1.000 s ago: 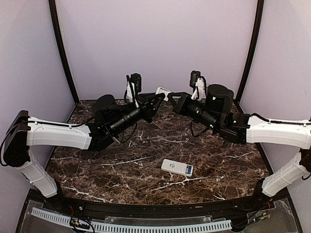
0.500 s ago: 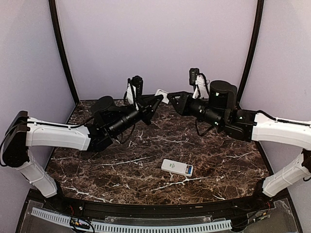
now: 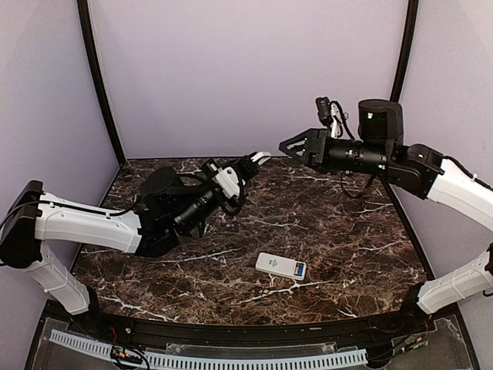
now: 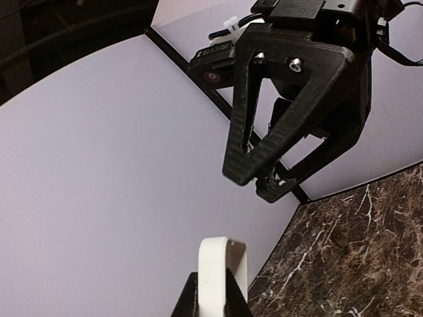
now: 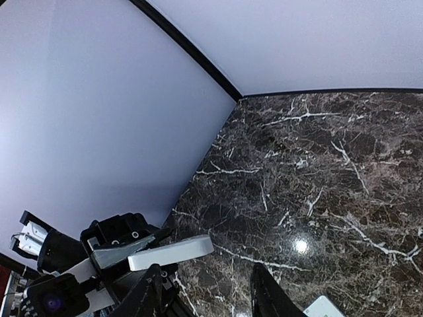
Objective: Load the batteries into the remote control
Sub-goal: Pass from the right arm to the left, then pass from the left arm to the right
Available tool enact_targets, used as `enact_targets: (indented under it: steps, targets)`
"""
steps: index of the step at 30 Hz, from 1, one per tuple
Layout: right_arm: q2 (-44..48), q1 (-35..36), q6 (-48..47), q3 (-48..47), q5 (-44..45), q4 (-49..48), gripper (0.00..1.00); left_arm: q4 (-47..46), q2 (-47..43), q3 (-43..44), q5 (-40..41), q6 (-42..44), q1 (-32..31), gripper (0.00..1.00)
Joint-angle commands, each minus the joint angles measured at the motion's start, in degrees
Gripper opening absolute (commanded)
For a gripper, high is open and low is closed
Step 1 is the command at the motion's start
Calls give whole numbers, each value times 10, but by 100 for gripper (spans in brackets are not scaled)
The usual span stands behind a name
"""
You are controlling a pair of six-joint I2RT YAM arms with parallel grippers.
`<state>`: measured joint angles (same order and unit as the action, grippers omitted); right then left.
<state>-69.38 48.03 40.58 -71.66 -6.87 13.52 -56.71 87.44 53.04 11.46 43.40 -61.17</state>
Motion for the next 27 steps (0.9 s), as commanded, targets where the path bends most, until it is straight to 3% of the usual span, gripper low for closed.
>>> enact_targets:
  steps: [1,11,24,27]
  targets:
    - [-28,-14,46,-33,-77,31,44,-116,43,-8,67,244,-21,0]
    - [-44,-41,91,5,-154,3,49,-349,166,3,124,463,-45,0]
    - [-57,-67,75,46,-144,53,54,-359,190,14,154,528,-53,0]
    - [-66,-78,87,63,-187,17,52,-359,191,12,152,534,-59,0]
